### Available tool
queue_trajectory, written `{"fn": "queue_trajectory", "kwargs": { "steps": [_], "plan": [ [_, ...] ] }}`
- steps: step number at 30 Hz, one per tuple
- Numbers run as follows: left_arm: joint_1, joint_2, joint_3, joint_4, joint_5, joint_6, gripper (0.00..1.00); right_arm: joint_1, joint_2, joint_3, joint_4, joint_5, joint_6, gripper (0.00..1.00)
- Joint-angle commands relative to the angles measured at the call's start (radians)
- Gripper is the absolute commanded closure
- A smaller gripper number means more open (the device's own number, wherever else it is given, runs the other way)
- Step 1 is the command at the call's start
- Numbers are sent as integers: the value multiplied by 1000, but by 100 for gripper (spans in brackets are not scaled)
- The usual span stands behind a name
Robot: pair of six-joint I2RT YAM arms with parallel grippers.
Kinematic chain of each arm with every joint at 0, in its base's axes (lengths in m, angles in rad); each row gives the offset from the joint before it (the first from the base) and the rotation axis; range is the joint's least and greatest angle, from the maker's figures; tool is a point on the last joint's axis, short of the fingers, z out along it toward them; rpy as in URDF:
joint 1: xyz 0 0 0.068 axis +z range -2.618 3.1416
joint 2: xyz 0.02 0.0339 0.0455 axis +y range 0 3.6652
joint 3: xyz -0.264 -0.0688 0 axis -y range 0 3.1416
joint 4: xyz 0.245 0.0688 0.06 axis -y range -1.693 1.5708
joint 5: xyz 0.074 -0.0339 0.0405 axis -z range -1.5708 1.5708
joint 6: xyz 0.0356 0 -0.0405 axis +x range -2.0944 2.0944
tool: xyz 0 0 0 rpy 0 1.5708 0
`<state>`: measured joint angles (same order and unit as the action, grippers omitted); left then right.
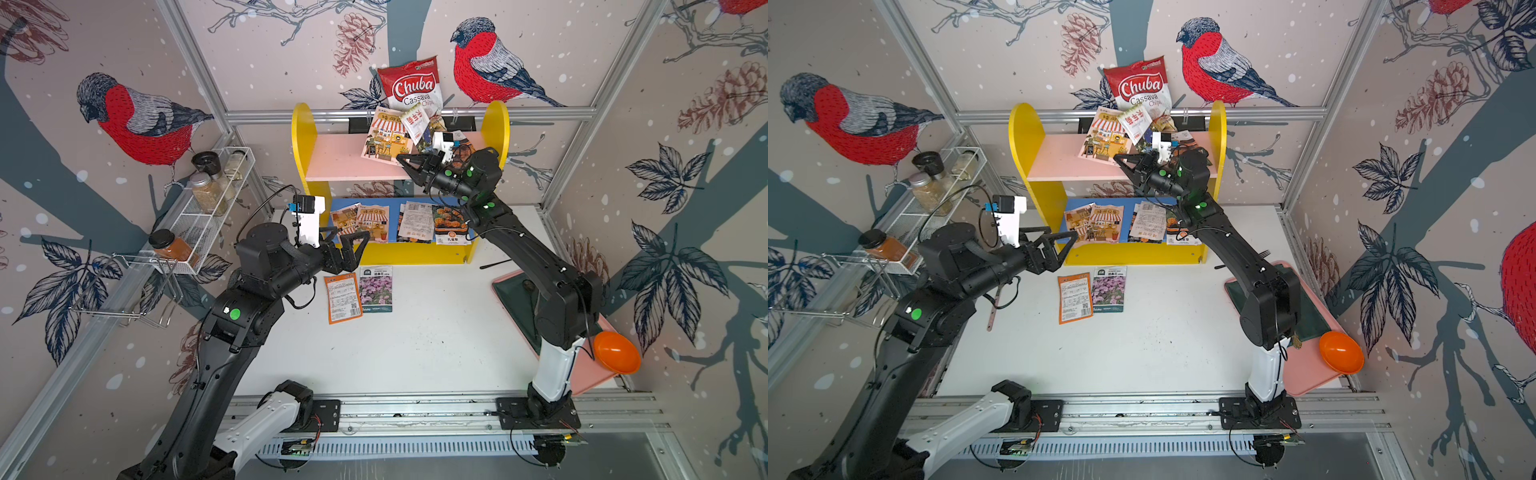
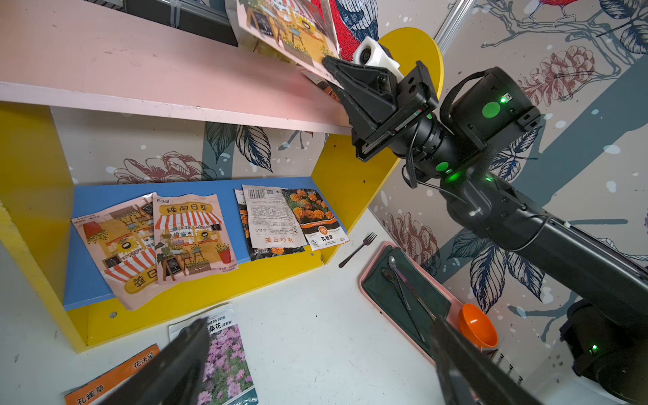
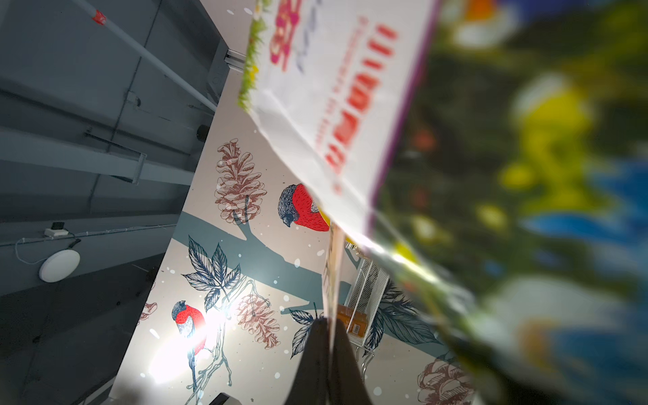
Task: Take the seed bag off the shelf
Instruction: Pick up the seed packet from the shelf.
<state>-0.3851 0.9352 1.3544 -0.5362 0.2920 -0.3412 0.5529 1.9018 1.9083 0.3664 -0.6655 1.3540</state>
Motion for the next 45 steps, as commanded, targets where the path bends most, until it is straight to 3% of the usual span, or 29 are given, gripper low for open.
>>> {"fn": "queue_trajectory", "kwargs": {
  "steps": [1,9,17,24,28,35,45],
  "plan": [
    [2,0,2,31,16,-5,3,-1,9,23,-44,-42,-62,100],
    [2,-1,-2,35,18,-7,3,-10,22,39,-66,-57,-67,100],
    [2,-4,-1,30,13,-5,3,-6,93,194,-164,-82,-102,100],
    [2,-1,1,30,13,-5,3,7,126,327,-316,-104,-205,100],
    [2,4,3,34,17,-8,3,12,95,322,-382,-98,-273,100],
    [2,4,3,36,15,-10,3,30,-16,228,-489,-54,-412,100],
    [2,-7,2,40,5,4,3,57,-310,-133,-538,30,-575,100]
  ]
}}
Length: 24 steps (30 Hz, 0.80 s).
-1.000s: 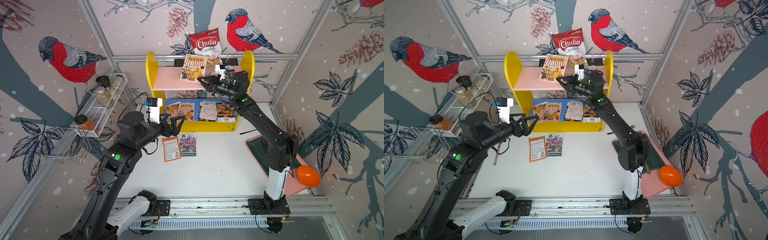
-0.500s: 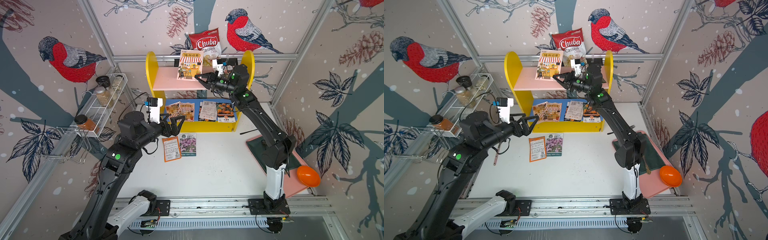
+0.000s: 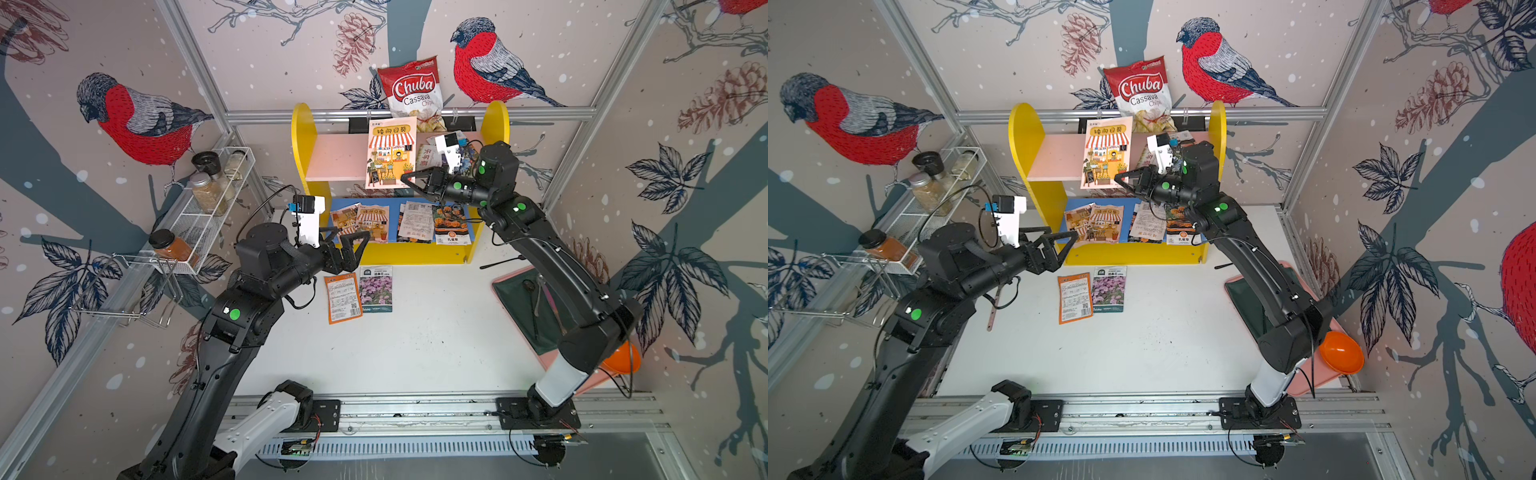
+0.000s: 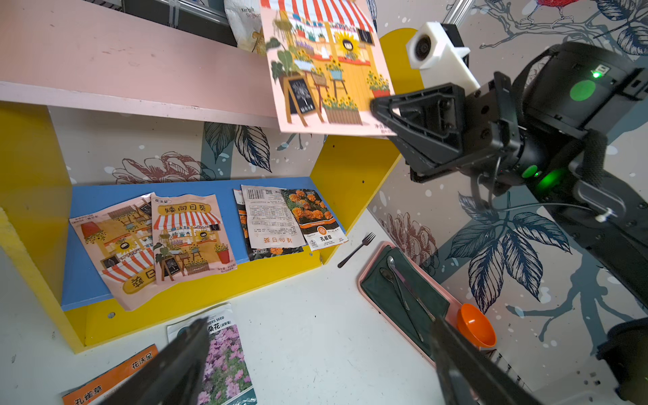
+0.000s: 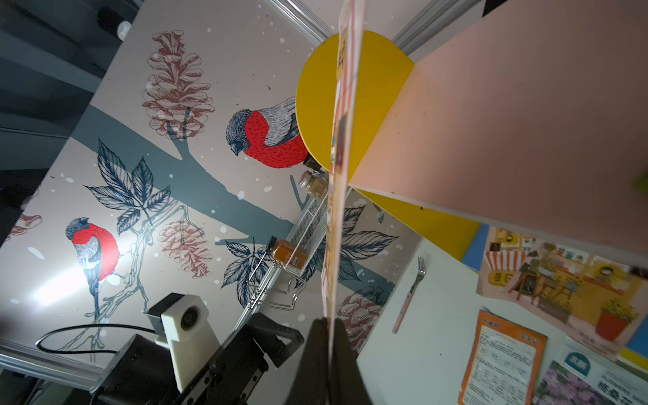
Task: Take the seed bag off the shelf
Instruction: Pick up the seed packet from the shelf.
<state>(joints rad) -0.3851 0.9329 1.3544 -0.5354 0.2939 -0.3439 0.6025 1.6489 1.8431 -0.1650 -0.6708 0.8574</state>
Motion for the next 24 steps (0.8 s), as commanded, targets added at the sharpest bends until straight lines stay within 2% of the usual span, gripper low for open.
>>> {"fn": "queue_trajectory", "kwargs": {
  "steps": [1,11,18,24],
  "plan": [
    [2,-7,-1,41,5,11,3,12,-96,-118,-11,46,-94,100],
    [2,-25,-22,25,87,66,3,92,-392,-495,-74,177,-167,100],
    [2,-62,-64,-47,146,88,3,135,-570,-797,16,223,-105,100],
    [2,-101,-103,-103,206,87,3,142,-636,-1032,148,230,-25,100]
  ]
}}
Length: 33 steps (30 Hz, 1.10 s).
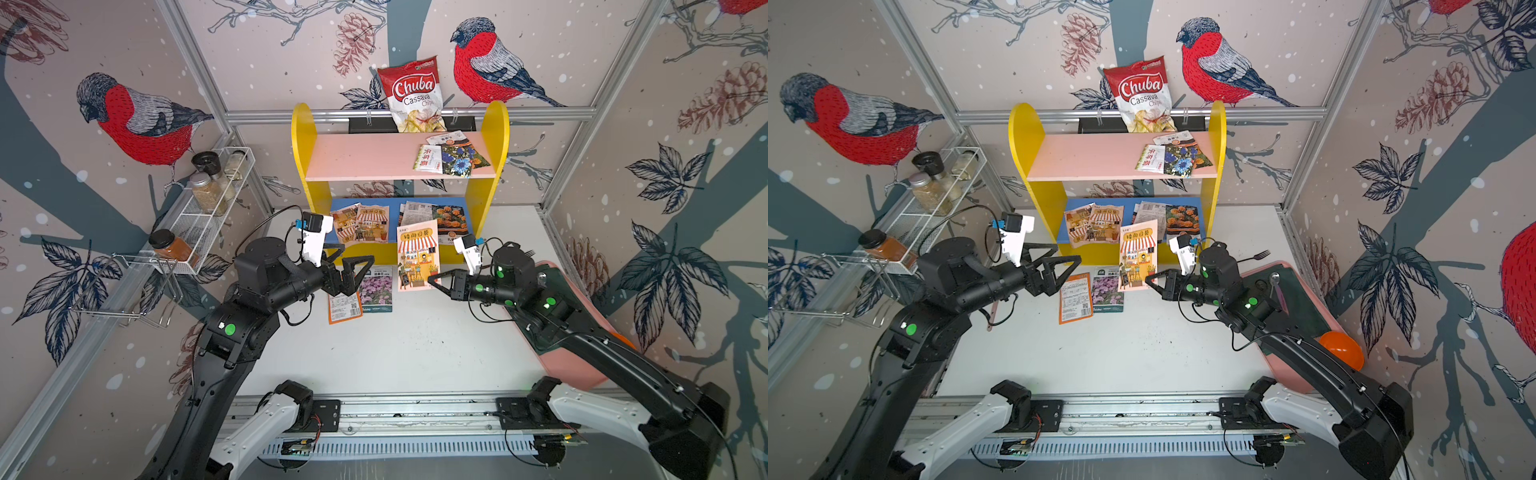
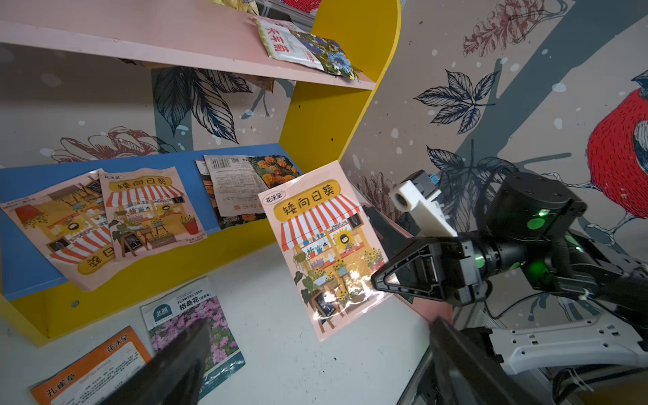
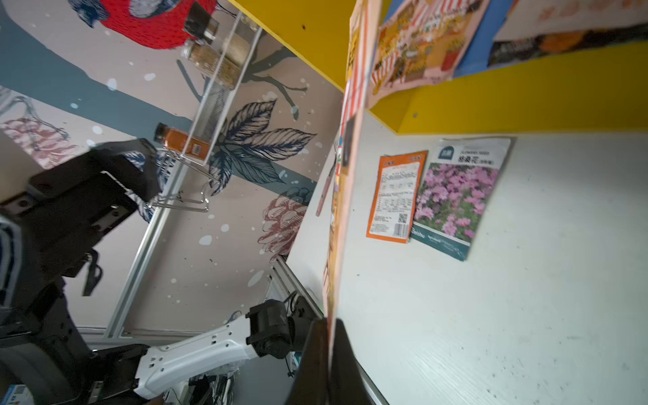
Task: Take the seed bag off the shelf
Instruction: Pick up the seed packet from the shelf, then place the seed packet at the center of the board.
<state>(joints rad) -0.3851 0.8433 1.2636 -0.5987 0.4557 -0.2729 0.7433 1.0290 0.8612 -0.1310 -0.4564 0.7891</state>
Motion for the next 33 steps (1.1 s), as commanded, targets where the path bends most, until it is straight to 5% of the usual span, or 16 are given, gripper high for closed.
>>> {"fn": "queue_trajectory", "kwargs": {
  "steps": [1,16,33],
  "plan": [
    [2,-20,-21,-48,39,17,3,3,-21,-81,137,20,53,100],
    [2,-79,-96,-74,18,27,3,-47,213,-282,388,-41,113,100],
    [2,-121,-139,-96,3,35,3,-82,529,-183,443,-114,34,100]
  ]
}}
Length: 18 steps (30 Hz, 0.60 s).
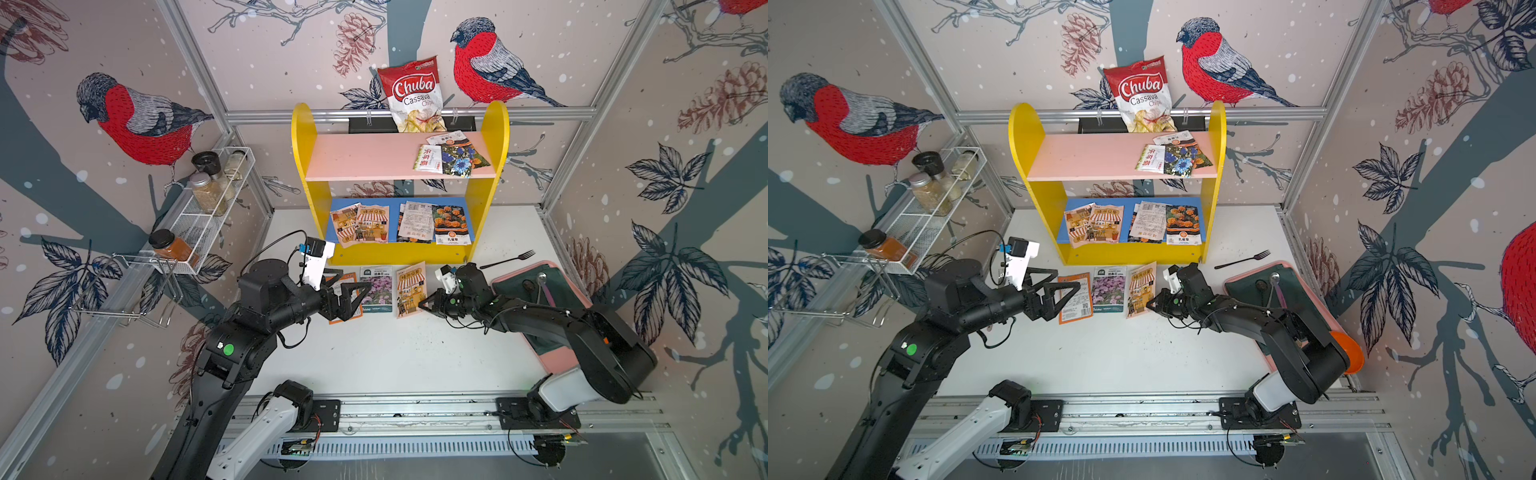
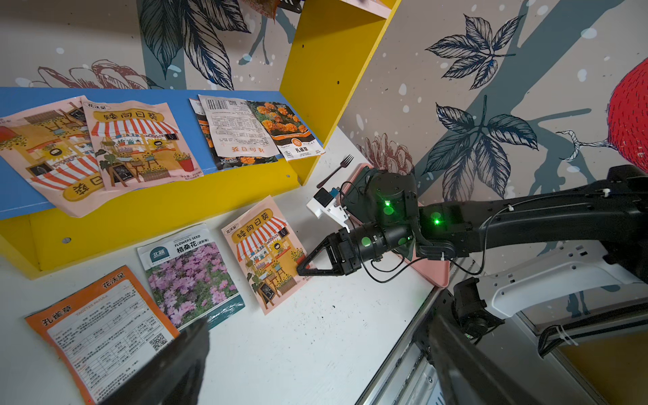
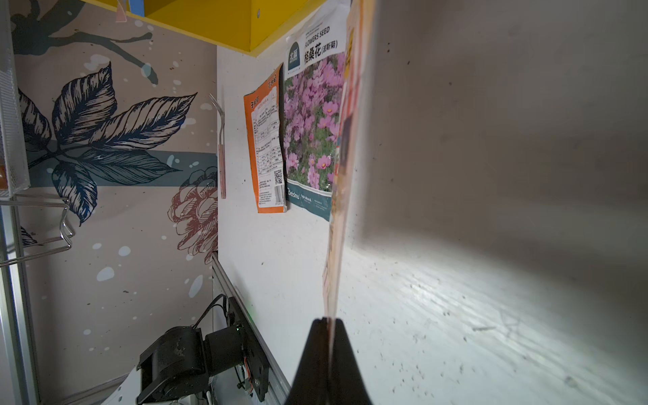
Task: Take the seed bag off the shelf
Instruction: Place the seed packet at the center of the board.
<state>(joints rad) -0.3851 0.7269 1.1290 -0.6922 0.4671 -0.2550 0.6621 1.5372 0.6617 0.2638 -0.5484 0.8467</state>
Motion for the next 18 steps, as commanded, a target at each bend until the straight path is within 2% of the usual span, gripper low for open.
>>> {"fn": "queue_trajectory", "kwargs": {
  "steps": [1,18],
  "plan": [
    [2,-8,-6,-4,-10,17,3,-1,35,23,54,-27,-23,100],
    [2,6,-31,32,-11,8,3,-6,158,89,58,-22,-41,100]
  ]
}}
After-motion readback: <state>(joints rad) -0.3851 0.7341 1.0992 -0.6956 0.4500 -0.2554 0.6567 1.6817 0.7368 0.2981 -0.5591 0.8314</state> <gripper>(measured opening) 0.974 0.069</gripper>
